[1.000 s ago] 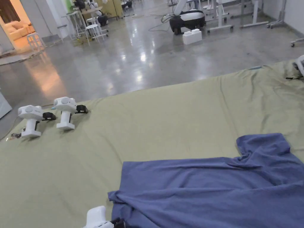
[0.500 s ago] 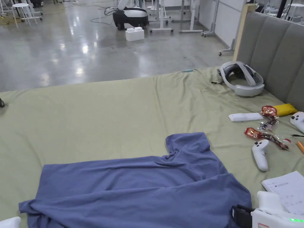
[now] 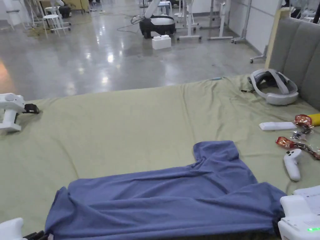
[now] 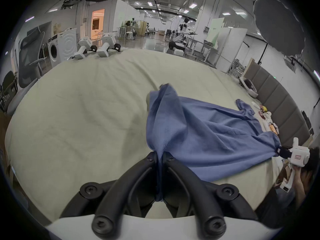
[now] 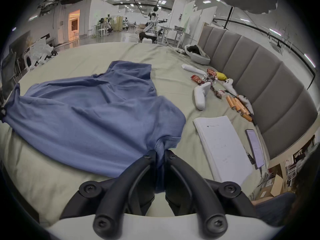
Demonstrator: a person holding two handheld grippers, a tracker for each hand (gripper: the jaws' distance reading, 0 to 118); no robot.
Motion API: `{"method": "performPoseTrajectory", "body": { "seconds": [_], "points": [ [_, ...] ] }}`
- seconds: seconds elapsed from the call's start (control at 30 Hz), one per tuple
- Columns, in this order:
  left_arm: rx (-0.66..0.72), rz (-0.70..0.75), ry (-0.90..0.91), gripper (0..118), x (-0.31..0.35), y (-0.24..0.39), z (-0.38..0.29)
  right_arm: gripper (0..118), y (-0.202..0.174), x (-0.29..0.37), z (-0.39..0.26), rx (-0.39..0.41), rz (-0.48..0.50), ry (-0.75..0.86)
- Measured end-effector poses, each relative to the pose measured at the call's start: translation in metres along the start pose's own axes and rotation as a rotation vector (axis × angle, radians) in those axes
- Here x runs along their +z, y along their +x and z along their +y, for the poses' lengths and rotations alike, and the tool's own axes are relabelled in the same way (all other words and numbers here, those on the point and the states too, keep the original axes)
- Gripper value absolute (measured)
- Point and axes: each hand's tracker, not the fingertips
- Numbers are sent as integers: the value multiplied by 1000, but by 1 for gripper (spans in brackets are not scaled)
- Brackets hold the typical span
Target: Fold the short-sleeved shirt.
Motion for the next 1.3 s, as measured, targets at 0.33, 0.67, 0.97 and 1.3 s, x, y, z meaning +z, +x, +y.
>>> {"method": "performPoseTrajectory", "body": {
  "seconds": [0.33, 0.67, 0.97, 1.3],
  "points": [
    [4, -4, -130, 7, 92, -10, -117, 10, 0, 65, -76, 87, 38, -78],
    [128, 4, -6, 75, 115, -25, -124, 68, 12, 85, -78, -6, 137, -47],
    [-143, 119, 576, 75, 257, 67, -87, 75, 5, 206, -35, -86, 259, 463],
    [-295, 194, 710, 1, 291, 119, -86, 8, -40, 267, -19, 9, 309, 642]
  ]
}}
